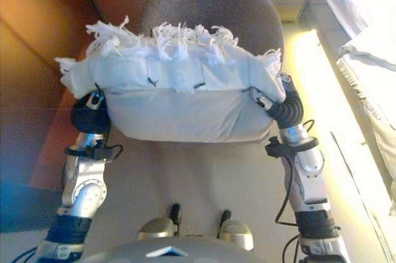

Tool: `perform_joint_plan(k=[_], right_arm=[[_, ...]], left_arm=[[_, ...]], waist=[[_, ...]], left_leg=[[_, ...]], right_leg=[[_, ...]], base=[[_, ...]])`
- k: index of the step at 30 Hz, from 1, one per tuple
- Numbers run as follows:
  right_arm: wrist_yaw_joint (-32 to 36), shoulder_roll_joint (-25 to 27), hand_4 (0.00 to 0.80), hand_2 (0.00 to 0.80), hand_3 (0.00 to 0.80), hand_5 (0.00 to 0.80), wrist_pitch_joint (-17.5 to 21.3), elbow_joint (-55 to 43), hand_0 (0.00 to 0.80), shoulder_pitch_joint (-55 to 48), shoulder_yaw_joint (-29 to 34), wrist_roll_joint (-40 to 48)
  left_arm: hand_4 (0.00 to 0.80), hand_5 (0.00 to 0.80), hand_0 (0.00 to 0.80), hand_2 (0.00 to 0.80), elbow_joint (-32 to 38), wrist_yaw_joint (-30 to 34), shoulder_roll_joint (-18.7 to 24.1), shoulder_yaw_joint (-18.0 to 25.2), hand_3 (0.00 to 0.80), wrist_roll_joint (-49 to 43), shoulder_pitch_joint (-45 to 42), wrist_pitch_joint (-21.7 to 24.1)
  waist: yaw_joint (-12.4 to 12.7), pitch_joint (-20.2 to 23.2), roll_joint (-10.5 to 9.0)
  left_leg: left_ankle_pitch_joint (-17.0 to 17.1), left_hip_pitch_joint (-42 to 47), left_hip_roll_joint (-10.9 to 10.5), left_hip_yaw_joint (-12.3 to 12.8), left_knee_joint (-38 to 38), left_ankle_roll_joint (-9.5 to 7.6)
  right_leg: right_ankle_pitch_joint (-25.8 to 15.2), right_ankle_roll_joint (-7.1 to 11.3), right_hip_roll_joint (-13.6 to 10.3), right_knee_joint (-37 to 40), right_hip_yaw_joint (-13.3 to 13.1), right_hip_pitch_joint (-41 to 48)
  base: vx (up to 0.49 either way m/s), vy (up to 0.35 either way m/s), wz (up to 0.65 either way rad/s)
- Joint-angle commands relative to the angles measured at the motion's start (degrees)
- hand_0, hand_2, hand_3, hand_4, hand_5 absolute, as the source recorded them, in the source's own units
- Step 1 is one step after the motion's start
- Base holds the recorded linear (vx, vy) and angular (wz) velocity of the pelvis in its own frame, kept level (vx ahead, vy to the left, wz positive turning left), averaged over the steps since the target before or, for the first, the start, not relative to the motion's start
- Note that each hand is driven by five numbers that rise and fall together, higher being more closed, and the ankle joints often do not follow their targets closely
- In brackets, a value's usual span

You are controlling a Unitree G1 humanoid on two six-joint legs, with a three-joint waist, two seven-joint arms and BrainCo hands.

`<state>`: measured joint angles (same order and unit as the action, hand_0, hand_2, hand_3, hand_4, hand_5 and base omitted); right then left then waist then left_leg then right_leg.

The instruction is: Pick up the cushion and take it to the sofa

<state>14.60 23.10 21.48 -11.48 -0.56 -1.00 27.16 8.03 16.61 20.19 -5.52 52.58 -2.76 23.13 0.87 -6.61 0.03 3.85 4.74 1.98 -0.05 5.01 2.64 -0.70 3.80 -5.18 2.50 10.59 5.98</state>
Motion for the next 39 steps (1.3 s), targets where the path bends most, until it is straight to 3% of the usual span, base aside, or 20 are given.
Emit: perform_joint_plan(k=[1,9,11,13,15,18,22,23,24,27,32,34,36,37,39], right_arm=[[-3.28,-1.10,0.800,0.800,0.800,0.800,6.22,-8.84,0.800,2.55,-1.44,-1.67],[-11.42,0.73,0.800,0.800,0.800,0.800,7.27,-9.67,0.800,6.52,-5.65,-6.43],[-11.22,1.88,0.800,0.800,0.800,0.800,7.33,-9.54,0.800,7.89,-6.58,-5.82],[-10.89,2.67,0.800,0.800,0.800,0.800,8.34,-9.19,0.800,8.84,-7.40,-5.09],[-11.71,2.43,0.800,0.800,0.800,0.800,9.19,-8.87,0.800,9.38,-7.97,-6.17],[-12.78,1.44,0.800,0.800,0.800,0.800,8.05,-8.92,0.800,11.16,-9.22,-8.31],[-15.12,1.43,0.800,0.800,0.800,0.800,5.84,-8.45,0.800,12.87,-10.51,-9.95],[-15.12,1.30,0.800,0.800,0.800,0.800,5.26,-8.34,0.800,12.87,-10.73,-9.92],[-15.03,1.17,0.800,0.800,0.800,0.800,5.05,-8.38,0.800,12.80,-10.78,-9.97],[-14.25,0.48,0.800,0.800,0.800,0.800,4.32,-8.49,0.800,11.78,-11.97,-10.28],[-13.98,1.20,0.800,0.800,0.800,0.800,4.55,-9.23,0.800,11.62,-13.33,-8.53],[-14.74,2.31,0.800,0.800,0.800,0.800,4.72,-9.27,0.800,13.34,-13.86,-7.66],[-15.05,1.57,0.800,0.800,0.800,0.800,5.69,-7.72,0.800,14.56,-14.56,-7.52],[-14.62,1.49,0.800,0.800,0.800,0.800,5.62,-7.49,0.800,14.26,-14.21,-5.81],[-14.54,1.61,0.800,0.800,0.800,0.800,4.98,-8.63,0.800,12.81,-13.48,-4.27]], left_arm=[[0.800,0.800,0.800,0.800,5.96,0.22,0.53,-0.89,0.800,-1.35,2.48,4.24],[0.800,0.800,0.800,0.800,6.67,-2.97,1.03,-3.80,0.800,-2.36,5.44,7.31],[0.800,0.800,0.800,0.800,6.66,-3.79,1.37,-3.81,0.800,-2.86,5.62,8.46],[0.800,0.800,0.800,0.800,6.81,-4.69,1.20,-3.65,0.800,-3.80,5.66,9.62],[0.800,0.800,0.800,0.800,6.68,-4.37,0.89,-3.20,0.800,-4.17,5.76,10.08],[0.800,0.800,0.800,0.800,6.64,-4.49,0.64,-2.67,0.800,-3.64,5.64,10.87],[0.800,0.800,0.800,0.800,6.48,-5.85,0.38,-3.32,0.800,-4.38,6.03,10.76],[0.800,0.800,0.800,0.800,6.63,-6.27,0.18,-3.36,0.800,-4.75,5.72,10.51],[0.800,0.800,0.800,0.800,6.69,-6.41,0.15,-3.36,0.800,-4.80,5.56,10.42],[0.800,0.800,0.800,0.800,7.03,-6.45,-0.20,-2.75,0.800,-4.74,3.56,10.50],[0.800,0.800,0.800,0.800,7.74,-7.27,0.03,-1.25,0.800,-5.99,1.49,12.16],[0.800,0.800,0.800,0.800,8.49,-8.11,0.51,-1.13,0.800,-6.74,2.01,13.18],[0.800,0.800,0.800,0.800,8.59,-10.54,1.59,-0.79,0.800,-8.44,3.65,12.85],[0.800,0.800,0.800,0.800,8.47,-12.52,2.24,-0.36,0.800,-9.04,4.28,11.62],[0.800,0.800,0.800,0.800,7.68,-12.54,3.07,0.26,0.800,-8.77,5.28,9.93]], waist=[[0.86,3.35,-1.39],[1.62,2.28,-1.85],[1.66,1.61,-2.75],[2.10,-0.73,-3.76],[2.58,-2.27,-3.64],[4.05,-3.12,-1.32],[6.32,-3.23,0.64],[7.49,-3.09,1.38],[7.79,-3.25,1.30],[10.44,-3.46,3.08],[13.54,-4.00,3.38],[14.11,-3.62,2.73],[14.22,-2.85,2.41],[14.20,-2.25,1.92],[14.33,-0.50,0.66]], left_leg=[[-4.58,1.82,-0.17,0.73,-0.13,-1.15],[-4.08,1.20,1.52,1.41,-2.06,0.00],[-6.89,-0.09,1.41,1.86,-8.84,0.51],[-5.25,-5.61,0.74,2.33,-20.46,0.79],[-4.90,-9.11,-0.23,2.45,-24.30,0.14],[-2.87,-10.59,-1.87,0.55,-18.42,-0.22],[3.82,-12.51,-0.98,-0.73,-9.50,1.04],[6.57,-13.83,-0.50,-2.54,-6.88,1.63],[7.24,-13.81,-0.63,-3.01,-6.22,1.76],[11.43,-15.87,1.88,-8.35,-2.27,3.37],[12.90,-19.56,4.65,-16.66,-1.25,5.19],[10.04,-19.29,5.67,-15.49,-2.08,5.05],[9.89,-18.92,6.14,-12.66,-3.78,4.65],[8.59,-18.78,5.01,-12.15,-6.25,3.62],[6.31,-19.65,2.71,-10.57,-10.30,1.67]], right_leg=[[1.66,1.53,-0.90,-3.13,-1.30,0.90],[2.53,-0.07,0.39,-2.61,-0.47,1.40],[2.95,-0.83,-0.02,-3.24,-0.26,1.25],[2.47,-1.97,-0.42,-4.64,-0.59,0.93],[3.01,-2.44,-0.11,-6.25,-1.30,0.85],[5.70,-2.25,1.98,-8.72,-3.09,1.29],[9.62,-2.55,3.94,-9.93,-5.19,4.71],[11.50,-2.80,4.73,-11.01,-6.40,6.41],[12.35,-2.86,4.64,-11.68,-6.78,6.91],[17.52,-3.45,5.27,-17.72,-9.89,9.34],[23.17,-2.09,1.43,-22.72,-13.57,13.53],[22.34,0.48,-2.16,-23.79,-12.96,15.02],[17.48,4.02,-6.31,-27.64,-10.69,15.64],[13.39,5.60,-7.98,-30.20,-10.38,16.06],[7.22,6.34,-9.96,-31.58,-9.47,16.97]], base=[[-0.058,-0.107,-0.04],[-0.052,-0.120,-0.04],[-0.017,-0.126,-0.09],[-0.049,-0.135,-0.18],[0.020,-0.073,-0.33],[0.183,0.015,-0.15],[0.401,0.063,-0.20],[0.515,0.076,-0.16],[0.646,0.111,-0.26],[0.720,0.169,-0.29],[0.728,0.237,-0.41],[0.593,0.351,-0.85],[0.607,0.417,-0.19],[0.662,0.379,0.12],[0.574,0.299,-0.28]])
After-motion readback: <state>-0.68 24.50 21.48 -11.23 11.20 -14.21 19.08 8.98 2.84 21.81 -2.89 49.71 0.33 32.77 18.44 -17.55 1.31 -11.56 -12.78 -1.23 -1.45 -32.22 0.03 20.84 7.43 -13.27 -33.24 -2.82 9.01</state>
